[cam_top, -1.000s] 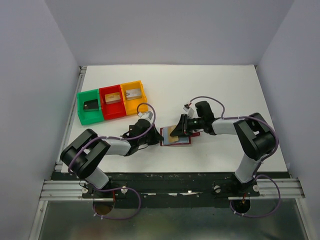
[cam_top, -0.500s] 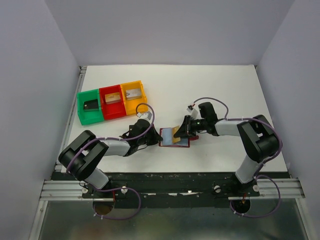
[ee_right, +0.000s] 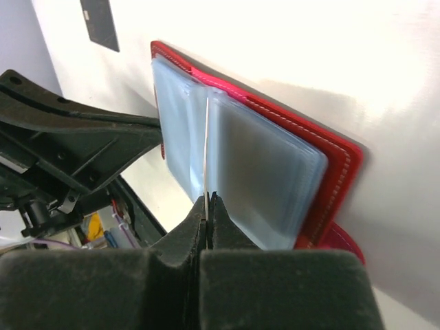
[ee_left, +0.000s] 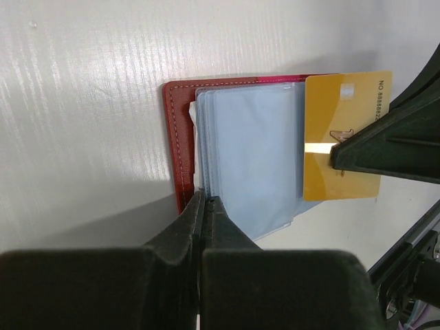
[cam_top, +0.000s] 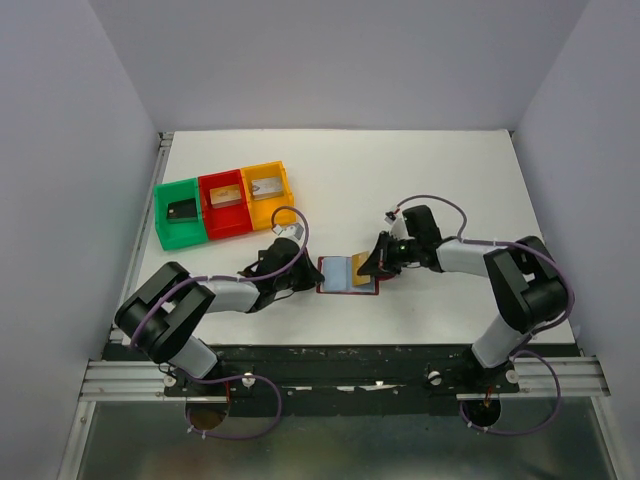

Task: Take the credit cards out of the card holder
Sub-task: Remove the credit card from the card holder, then place the credit card at the center of the board.

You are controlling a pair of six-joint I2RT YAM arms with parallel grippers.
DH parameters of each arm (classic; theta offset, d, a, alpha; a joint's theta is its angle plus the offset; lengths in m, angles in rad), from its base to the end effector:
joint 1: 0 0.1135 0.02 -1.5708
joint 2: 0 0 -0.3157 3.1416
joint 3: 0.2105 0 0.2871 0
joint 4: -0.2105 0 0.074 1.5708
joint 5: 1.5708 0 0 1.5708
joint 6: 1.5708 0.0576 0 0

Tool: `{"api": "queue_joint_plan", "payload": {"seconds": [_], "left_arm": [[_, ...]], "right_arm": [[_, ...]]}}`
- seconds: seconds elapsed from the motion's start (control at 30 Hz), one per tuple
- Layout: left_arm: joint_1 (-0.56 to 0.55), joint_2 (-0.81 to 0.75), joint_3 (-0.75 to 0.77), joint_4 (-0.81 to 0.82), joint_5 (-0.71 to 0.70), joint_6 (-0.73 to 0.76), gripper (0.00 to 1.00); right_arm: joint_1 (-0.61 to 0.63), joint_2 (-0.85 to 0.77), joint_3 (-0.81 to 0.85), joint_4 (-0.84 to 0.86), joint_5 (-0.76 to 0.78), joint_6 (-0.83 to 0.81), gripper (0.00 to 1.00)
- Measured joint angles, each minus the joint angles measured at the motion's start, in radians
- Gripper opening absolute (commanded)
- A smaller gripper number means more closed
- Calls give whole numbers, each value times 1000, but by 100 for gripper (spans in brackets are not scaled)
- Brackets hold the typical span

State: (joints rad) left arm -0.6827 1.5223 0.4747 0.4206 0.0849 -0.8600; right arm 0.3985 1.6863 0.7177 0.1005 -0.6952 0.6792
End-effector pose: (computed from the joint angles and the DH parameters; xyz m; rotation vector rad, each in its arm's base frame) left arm 0.2323 -0.1952 0.1385 -0.1582 2.3583 -0.9127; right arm 0.3002 0.1664 0.1395 0.0217 2.6116 1.2921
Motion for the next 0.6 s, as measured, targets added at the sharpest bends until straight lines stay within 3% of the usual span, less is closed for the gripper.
{"api": "queue_joint_plan", "payload": {"seconds": [0.23,0.33,0.53,0.57,0.6], "left_arm": [[0,-9,0,-13,0,8,3],[0,-27,0,-43,0,18,29],[0,-117,68,-191,-5,87,65],[0,-135,86,-205,-6,97,85],[0,-156,105,-219,-8,105,87]], "right_arm": [[-12,-70,0,-119,100,-35,1],[-12,-121,1,-175,138,-53,0],[-12,-276,40,-293,195,-97,1],[-13,-304,52,-312,203,-105,0],[-13,-334,63,-327,209,-113,0]]}}
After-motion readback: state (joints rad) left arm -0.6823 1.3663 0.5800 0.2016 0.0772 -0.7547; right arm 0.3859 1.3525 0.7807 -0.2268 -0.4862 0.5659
